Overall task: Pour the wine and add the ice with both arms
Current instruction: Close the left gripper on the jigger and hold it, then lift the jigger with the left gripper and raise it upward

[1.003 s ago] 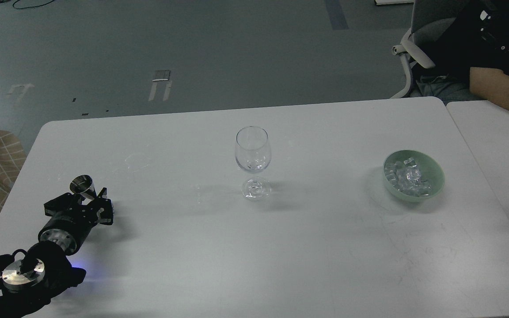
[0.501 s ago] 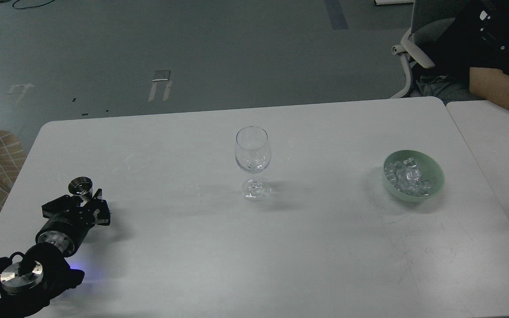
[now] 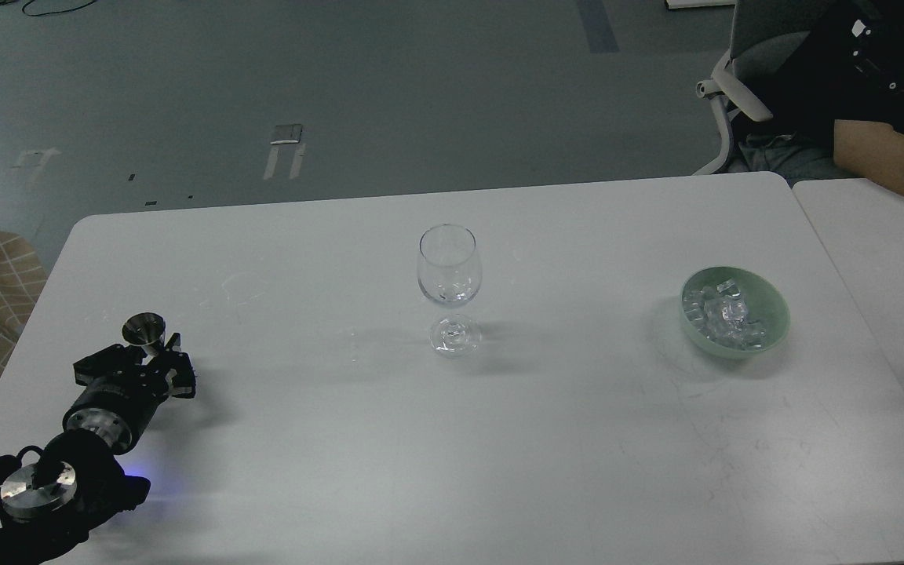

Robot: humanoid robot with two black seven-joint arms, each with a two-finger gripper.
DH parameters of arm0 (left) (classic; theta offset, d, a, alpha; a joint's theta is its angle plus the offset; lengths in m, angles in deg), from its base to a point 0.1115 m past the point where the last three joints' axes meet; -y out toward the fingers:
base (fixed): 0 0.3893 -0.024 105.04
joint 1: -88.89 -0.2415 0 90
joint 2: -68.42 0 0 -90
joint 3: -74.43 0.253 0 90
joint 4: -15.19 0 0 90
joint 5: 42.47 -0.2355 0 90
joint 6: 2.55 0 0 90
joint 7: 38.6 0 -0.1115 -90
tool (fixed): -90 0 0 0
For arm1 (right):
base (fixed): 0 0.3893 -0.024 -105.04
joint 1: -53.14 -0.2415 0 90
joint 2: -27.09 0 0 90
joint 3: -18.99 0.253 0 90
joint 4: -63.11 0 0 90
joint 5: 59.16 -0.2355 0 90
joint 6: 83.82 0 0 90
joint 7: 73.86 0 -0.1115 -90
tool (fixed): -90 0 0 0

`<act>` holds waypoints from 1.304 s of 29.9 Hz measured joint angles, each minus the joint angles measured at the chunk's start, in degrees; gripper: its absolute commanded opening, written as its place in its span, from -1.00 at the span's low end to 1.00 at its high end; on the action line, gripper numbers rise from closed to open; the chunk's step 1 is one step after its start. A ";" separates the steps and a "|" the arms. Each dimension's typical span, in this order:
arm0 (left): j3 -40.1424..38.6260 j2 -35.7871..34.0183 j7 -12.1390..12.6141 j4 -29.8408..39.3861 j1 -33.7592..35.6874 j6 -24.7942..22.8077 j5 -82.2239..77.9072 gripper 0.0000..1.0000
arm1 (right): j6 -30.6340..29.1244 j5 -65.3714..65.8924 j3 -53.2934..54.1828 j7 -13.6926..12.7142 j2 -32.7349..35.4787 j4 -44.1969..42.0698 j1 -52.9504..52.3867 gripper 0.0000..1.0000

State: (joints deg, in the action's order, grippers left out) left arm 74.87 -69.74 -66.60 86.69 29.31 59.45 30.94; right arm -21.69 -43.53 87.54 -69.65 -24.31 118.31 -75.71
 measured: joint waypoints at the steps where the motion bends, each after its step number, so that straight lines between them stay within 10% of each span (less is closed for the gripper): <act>1: -0.04 0.00 0.00 0.01 0.00 0.00 -0.01 -0.45 | 0.00 -0.02 0.00 0.00 0.00 0.00 0.00 1.00; 39: -1.00 -0.08 0.00 0.44 0.00 0.00 -0.02 -0.63 | 0.00 0.00 0.00 -0.03 0.05 0.00 -0.09 1.00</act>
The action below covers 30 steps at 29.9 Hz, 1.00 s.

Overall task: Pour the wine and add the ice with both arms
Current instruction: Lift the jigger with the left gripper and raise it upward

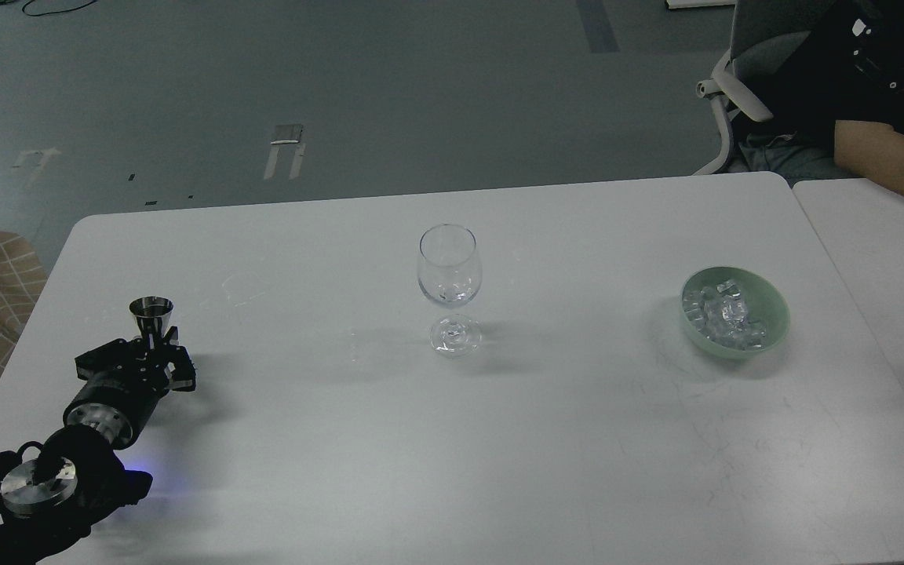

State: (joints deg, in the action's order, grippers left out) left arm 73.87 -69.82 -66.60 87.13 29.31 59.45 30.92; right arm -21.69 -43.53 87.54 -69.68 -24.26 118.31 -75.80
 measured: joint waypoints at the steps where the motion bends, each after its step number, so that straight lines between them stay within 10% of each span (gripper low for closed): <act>1: -0.01 0.00 0.00 0.02 0.00 0.00 0.00 -0.63 | 0.00 0.00 0.00 0.01 0.00 0.00 0.00 1.00; 30: -6.21 -1.12 0.00 3.66 0.98 0.00 -4.23 -0.67 | 0.00 0.01 0.00 -0.05 0.11 0.00 0.09 1.00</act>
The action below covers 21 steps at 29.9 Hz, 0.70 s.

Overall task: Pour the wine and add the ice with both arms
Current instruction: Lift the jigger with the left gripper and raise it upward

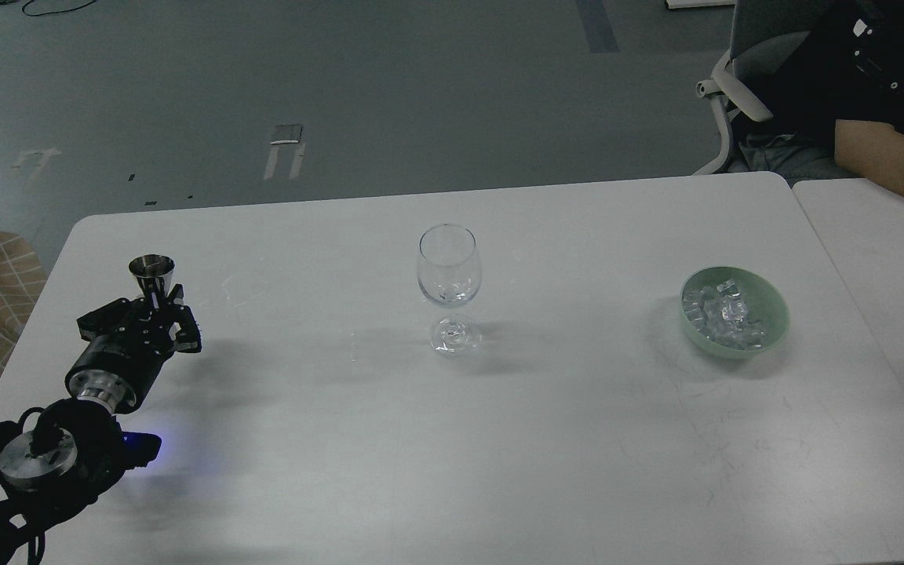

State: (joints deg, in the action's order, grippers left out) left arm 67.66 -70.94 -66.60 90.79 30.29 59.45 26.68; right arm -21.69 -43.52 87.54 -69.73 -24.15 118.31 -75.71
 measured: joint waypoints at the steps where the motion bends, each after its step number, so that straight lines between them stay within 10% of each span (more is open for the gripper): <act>1: -0.03 0.00 0.00 0.04 0.06 0.00 -0.25 -0.67 | 0.00 0.00 0.00 0.00 0.00 0.00 0.00 1.00; 21: -0.17 -0.98 0.00 3.61 1.48 0.00 -6.63 -0.70 | 0.00 -0.06 0.00 0.06 0.35 0.00 0.35 1.00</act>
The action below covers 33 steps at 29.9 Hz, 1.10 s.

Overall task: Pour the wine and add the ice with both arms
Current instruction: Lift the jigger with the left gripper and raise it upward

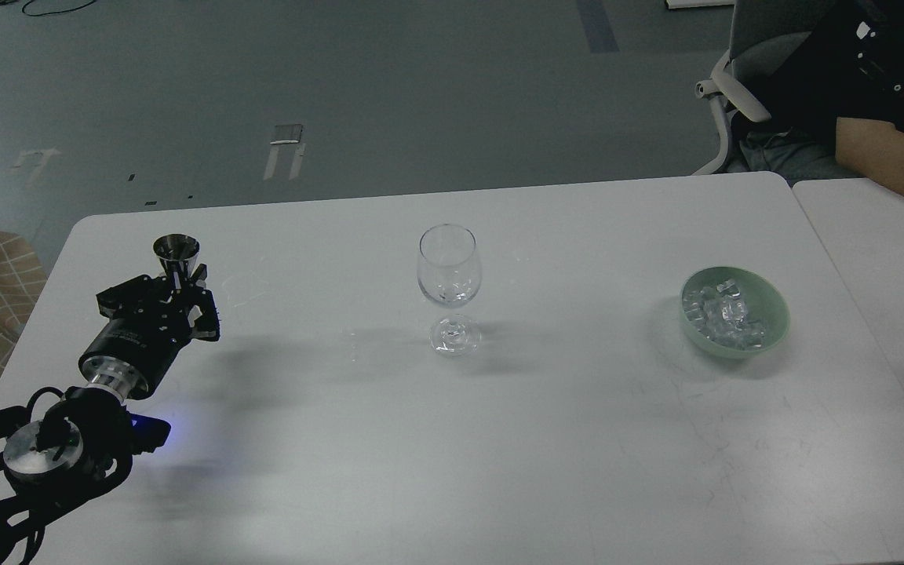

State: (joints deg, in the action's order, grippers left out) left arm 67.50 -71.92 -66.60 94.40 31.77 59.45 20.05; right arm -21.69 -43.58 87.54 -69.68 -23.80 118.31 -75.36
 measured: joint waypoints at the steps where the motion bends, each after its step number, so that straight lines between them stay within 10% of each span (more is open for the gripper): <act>1: 0.00 -0.05 0.00 0.04 0.12 0.00 -0.09 -0.70 | 0.00 0.00 0.00 0.01 0.00 0.00 0.00 1.00; 33: 0.45 0.76 0.00 4.98 0.79 0.00 -7.30 -0.71 | 0.00 -0.01 0.00 0.03 -0.17 0.00 0.06 1.00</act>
State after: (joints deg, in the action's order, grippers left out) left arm 67.94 -71.16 -66.60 99.38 32.56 59.45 12.75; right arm -21.69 -43.59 87.54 -69.64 -23.97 118.31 -75.29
